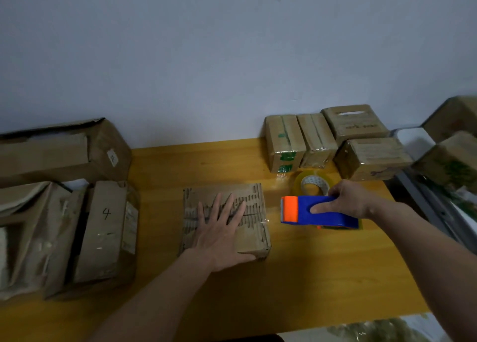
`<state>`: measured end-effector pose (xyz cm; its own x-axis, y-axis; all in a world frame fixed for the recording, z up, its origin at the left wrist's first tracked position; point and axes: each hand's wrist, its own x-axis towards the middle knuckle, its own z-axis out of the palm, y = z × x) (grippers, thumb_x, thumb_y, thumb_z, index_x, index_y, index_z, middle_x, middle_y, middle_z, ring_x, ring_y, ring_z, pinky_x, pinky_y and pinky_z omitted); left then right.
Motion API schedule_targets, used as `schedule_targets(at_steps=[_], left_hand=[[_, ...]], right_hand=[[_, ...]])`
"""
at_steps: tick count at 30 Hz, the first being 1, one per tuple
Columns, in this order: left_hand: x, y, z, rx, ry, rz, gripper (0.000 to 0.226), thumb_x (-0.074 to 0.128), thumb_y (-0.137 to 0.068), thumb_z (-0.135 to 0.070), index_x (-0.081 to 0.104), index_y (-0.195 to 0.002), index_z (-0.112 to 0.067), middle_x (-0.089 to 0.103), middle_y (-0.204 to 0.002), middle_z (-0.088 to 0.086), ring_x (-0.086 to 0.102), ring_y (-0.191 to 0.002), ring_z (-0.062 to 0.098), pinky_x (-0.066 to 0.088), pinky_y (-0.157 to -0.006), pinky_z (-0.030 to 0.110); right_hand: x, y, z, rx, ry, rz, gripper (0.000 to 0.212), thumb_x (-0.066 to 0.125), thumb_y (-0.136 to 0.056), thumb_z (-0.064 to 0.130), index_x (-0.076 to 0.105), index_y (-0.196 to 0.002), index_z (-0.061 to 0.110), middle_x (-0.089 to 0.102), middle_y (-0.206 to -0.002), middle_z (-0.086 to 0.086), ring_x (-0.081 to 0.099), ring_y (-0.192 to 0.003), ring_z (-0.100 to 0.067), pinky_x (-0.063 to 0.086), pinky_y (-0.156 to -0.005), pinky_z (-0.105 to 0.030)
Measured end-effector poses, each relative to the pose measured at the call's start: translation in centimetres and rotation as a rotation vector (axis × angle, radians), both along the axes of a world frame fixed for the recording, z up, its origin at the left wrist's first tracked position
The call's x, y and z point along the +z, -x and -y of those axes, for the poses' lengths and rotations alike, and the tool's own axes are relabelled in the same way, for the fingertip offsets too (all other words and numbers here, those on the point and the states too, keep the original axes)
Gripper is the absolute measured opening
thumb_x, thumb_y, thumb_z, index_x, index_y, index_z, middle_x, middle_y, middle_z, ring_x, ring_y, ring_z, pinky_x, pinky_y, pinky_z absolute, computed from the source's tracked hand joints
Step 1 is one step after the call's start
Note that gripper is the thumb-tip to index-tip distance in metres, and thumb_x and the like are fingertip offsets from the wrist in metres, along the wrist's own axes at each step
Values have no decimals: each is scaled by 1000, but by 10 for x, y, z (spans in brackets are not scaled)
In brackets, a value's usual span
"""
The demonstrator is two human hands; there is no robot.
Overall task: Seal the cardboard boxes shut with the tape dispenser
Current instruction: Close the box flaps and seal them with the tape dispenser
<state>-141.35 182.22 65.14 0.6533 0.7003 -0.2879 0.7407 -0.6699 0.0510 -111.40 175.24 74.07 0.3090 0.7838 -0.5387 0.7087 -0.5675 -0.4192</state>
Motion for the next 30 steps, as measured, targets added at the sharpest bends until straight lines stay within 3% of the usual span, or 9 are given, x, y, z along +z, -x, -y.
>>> schedule_targets(at_steps=[3, 5, 7, 11, 14, 19, 24, 27, 30], left_hand=[[7, -17, 2, 42, 16, -15, 133, 44, -52, -96, -32, -143, -35, -36, -152, 1, -38, -136, 33, -26, -102, 65], [9, -36, 8, 56, 9, -18, 138, 48, -53, -94, -18, -150, -21, -37, -152, 9, -39, -136, 34, -22, -107, 63], [7, -50, 15, 45, 22, 12, 142, 51, -55, -91, -25, -147, -15, -44, -147, 11, -43, -133, 31, -17, -112, 60], [-5, -56, 19, 16, 25, 53, 121, 44, -67, -88, -43, -134, -38, -44, -149, 2, -44, -132, 34, -22, -108, 60], [-8, -53, 12, -6, 6, 46, 114, 40, -70, -88, -43, -133, -43, -41, -150, -1, -43, -133, 34, -22, -107, 62], [-6, -45, -4, -84, 13, 4, 111, 36, -69, -90, -40, -136, -43, -43, -149, -3, -44, -132, 33, -20, -105, 67], [-3, -46, -6, -83, 24, -18, 114, 38, -69, -89, -42, -134, -42, -45, -148, -3, -45, -131, 32, -21, -105, 66], [-1, -48, -5, -72, 26, -25, 115, 38, -69, -89, -45, -132, -41, -45, -148, -3, -45, -132, 31, -19, -106, 66], [0, -49, -4, -53, 27, -37, 120, 40, -68, -89, -45, -133, -33, -45, -147, -3, -44, -133, 30, -21, -106, 65]], right_hand=[[1, 0, -2, 29, 10, 28, 44, 75, -66, 59, 61, -82, 20, 62, -84, 0, 58, -79, -13, 42, -62, -25], [1, 1, -4, 56, 14, 59, 46, 73, -67, 61, 61, -84, 20, 61, -86, 0, 58, -82, -14, 45, -68, -27], [0, 2, -6, 80, 15, 91, 48, 72, -67, 63, 59, -85, 20, 59, -85, 2, 58, -83, -15, 46, -71, -28], [0, -3, -4, 78, 12, 78, 47, 71, -68, 63, 59, -81, 20, 59, -80, 2, 57, -78, -14, 42, -64, -25], [3, -14, 0, 11, -9, -17, 42, 77, -67, 56, 61, -80, 19, 62, -78, 3, 58, -72, -10, 37, -57, -21], [7, -23, -1, 4, -12, -144, 42, 80, -66, 48, 67, -87, 14, 69, -78, 2, 65, -70, -10, 44, -56, -20], [15, -25, -8, 74, 44, -143, 41, 78, -70, 48, 67, -88, 13, 71, -84, -3, 66, -79, -17, 51, -70, -28], [19, -20, -14, 134, 133, -74, 43, 73, -72, 55, 63, -89, 16, 67, -88, -2, 63, -84, -19, 50, -75, -30], [19, -3, -24, 189, 196, 114, 44, 71, -74, 58, 56, -80, 18, 60, -84, -2, 59, -83, -21, 47, -72, -30]])
